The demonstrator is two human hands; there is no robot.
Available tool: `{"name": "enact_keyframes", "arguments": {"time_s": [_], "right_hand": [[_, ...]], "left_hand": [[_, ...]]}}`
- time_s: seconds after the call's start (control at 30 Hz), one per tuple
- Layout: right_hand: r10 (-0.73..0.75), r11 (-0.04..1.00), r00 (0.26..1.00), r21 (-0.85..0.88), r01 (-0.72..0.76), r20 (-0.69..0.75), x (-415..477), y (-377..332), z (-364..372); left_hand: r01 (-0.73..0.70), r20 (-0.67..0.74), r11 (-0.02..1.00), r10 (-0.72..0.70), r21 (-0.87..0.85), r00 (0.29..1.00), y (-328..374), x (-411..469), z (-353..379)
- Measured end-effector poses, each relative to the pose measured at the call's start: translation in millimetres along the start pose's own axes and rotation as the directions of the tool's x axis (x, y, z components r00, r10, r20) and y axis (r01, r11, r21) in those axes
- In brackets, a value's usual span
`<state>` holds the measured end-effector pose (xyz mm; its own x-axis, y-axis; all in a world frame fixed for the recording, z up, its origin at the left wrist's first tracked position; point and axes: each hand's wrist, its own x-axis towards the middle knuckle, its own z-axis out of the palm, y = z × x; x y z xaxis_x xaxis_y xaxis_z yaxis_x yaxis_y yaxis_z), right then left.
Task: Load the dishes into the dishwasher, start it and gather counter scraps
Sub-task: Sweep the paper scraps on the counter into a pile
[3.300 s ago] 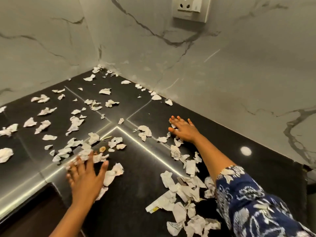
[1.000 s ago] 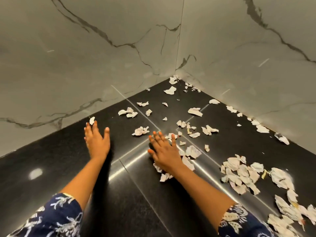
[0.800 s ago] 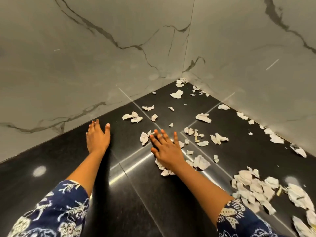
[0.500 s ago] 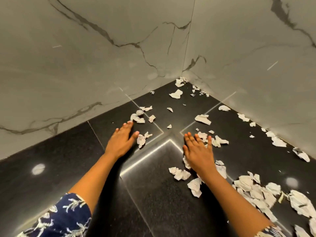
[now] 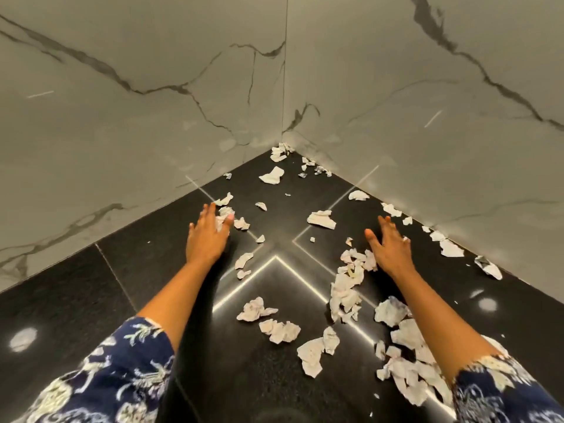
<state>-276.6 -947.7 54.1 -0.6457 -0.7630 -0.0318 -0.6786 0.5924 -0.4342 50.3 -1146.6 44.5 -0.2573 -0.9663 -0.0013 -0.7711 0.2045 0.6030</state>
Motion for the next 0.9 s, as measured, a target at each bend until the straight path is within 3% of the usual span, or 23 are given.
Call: {"name": "enact_keyframes", "arguments": {"time_s": [0.1, 0.2, 0.27, 0.3, 0.33, 0.37, 0.43, 0.5, 0.57, 0.67, 0.73, 0.8, 0.83, 0.87, 0.9], "right_hand": [[-0.097, 0.994, 0.993, -0.036, 0.100, 0.064, 26.9, -2.0, 8.3], [-0.291, 0.945, 0.918, -0.068, 0.319, 0.269, 35.5, -15.2, 8.5], [-0.397, 0.918, 0.847, 0.177, 0.356, 0.353, 31.9, -18.0, 6.3], [-0.420, 0.885, 0.851, 0.350, 0.307, 0.316, 28.3, -17.3, 6.0], [-0.414, 0.835, 0.884, 0.478, 0.274, 0.217, 25.5, -16.3, 5.7], [-0.383, 0.796, 0.921, 0.528, 0.294, 0.066, 28.1, -15.6, 6.5], [-0.278, 0.848, 0.942, 0.413, 0.333, -0.189, 44.1, -15.0, 10.6], [-0.170, 0.929, 0.955, 0.284, 0.238, -0.244, 70.9, -20.4, 14.2], [-0.095, 0.970, 0.981, 0.206, 0.129, -0.169, 102.8, -30.6, 20.7], [-0.237, 0.970, 0.971, 0.049, 0.237, 0.010, 143.0, -53.5, 31.4], [-0.347, 0.938, 0.928, 0.049, 0.344, 0.132, 158.9, -73.7, 34.8], [-0.356, 0.892, 0.906, 0.370, 0.258, 0.228, 161.9, -88.6, 36.9], [-0.339, 0.809, 0.918, 0.563, 0.172, 0.207, 159.2, -93.3, 40.2], [-0.301, 0.719, 0.947, 0.678, 0.149, 0.111, 160.9, -96.5, 46.3], [-0.253, 0.698, 0.968, 0.690, 0.189, -0.010, 163.1, -99.7, 49.4]], "left_hand": [[-0.203, 0.176, 0.972, 0.182, 0.114, 0.968, 37.2, 10.5, 26.0], [-0.496, 0.369, 0.868, 0.457, 0.014, 0.809, 63.4, -12.1, 39.3], [-0.627, 0.422, 0.766, 0.621, -0.144, 0.661, 63.9, -29.2, 42.3], [-0.631, 0.390, 0.745, 0.658, -0.214, 0.644, 58.6, -31.5, 42.8], [-0.596, 0.309, 0.758, 0.652, -0.265, 0.692, 53.1, -30.0, 41.6], [-0.526, 0.181, 0.800, 0.585, -0.289, 0.791, 48.0, -21.7, 40.3], [-0.313, -0.099, 0.910, 0.298, -0.271, 0.950, 39.8, 7.5, 36.5], [-0.078, -0.194, 0.977, 0.039, -0.200, 0.980, 36.9, 39.6, 33.8], [0.025, -0.195, 0.995, -0.044, -0.101, 0.980, 37.9, 71.6, 36.9], [0.014, -0.109, 0.998, -0.007, 0.061, 0.994, 49.6, 110.2, 42.5], [-0.223, 0.088, 0.964, 0.212, 0.147, 0.973, 57.5, 121.7, 44.9], [-0.438, 0.297, 0.898, 0.431, -0.046, 0.852, 58.5, 118.2, 38.7], [-0.451, 0.295, 0.871, 0.490, -0.193, 0.820, 55.7, 110.4, 35.3], [-0.432, 0.206, 0.848, 0.502, -0.306, 0.840, 51.2, 106.1, 32.3], [-0.378, 0.067, 0.828, 0.442, -0.413, 0.895, 49.2, 106.0, 30.0]]}}
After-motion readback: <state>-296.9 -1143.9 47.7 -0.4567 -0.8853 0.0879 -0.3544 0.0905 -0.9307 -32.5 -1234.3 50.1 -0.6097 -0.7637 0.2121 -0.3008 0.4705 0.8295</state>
